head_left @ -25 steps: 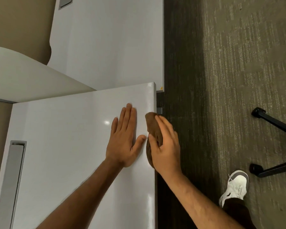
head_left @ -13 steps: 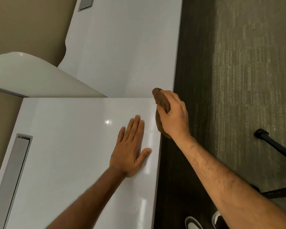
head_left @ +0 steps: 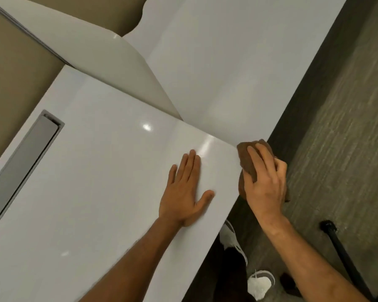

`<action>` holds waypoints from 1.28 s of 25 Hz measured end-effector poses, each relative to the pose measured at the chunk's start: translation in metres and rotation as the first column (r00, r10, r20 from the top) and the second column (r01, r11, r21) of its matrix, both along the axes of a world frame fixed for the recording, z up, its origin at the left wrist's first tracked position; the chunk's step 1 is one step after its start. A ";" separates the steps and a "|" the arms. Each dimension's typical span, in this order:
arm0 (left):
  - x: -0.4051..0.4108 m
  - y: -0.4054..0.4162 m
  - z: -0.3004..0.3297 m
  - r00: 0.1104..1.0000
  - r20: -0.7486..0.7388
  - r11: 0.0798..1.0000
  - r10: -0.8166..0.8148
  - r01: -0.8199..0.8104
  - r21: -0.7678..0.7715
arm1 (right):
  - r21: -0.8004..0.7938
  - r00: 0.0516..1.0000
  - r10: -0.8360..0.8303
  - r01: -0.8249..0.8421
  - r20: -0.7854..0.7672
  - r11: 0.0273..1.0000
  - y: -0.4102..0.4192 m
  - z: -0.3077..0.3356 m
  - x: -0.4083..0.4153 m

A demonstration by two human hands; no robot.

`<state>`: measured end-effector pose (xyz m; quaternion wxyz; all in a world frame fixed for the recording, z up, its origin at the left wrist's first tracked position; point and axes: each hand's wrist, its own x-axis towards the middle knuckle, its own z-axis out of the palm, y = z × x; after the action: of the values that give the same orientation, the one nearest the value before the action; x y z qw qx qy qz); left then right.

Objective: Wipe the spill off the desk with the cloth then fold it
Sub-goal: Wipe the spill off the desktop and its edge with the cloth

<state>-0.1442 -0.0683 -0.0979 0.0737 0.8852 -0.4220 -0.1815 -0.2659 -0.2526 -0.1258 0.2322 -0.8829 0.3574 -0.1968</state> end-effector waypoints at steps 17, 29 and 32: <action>-0.007 -0.038 -0.004 0.852 0.042 0.853 0.522 -0.522 -0.013 | 0.864 0.898 0.396 -0.344 0.189 0.367 -0.124 0.035 0.106; -0.007 -0.074 -0.015 0.660 0.099 0.666 0.745 -0.745 -0.039 | 0.840 0.639 0.681 -0.538 0.357 0.065 -0.099 -0.011 0.199; -0.007 -0.071 -0.017 0.662 0.103 0.669 0.742 -0.741 -0.055 | 0.842 0.627 0.701 -0.535 0.341 0.069 -0.111 -0.027 0.178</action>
<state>-0.1516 -0.1396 -0.1145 0.1201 0.9889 -0.0296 -0.0818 -0.0880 -0.3637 -0.1532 0.6960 -0.6851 0.0078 0.2149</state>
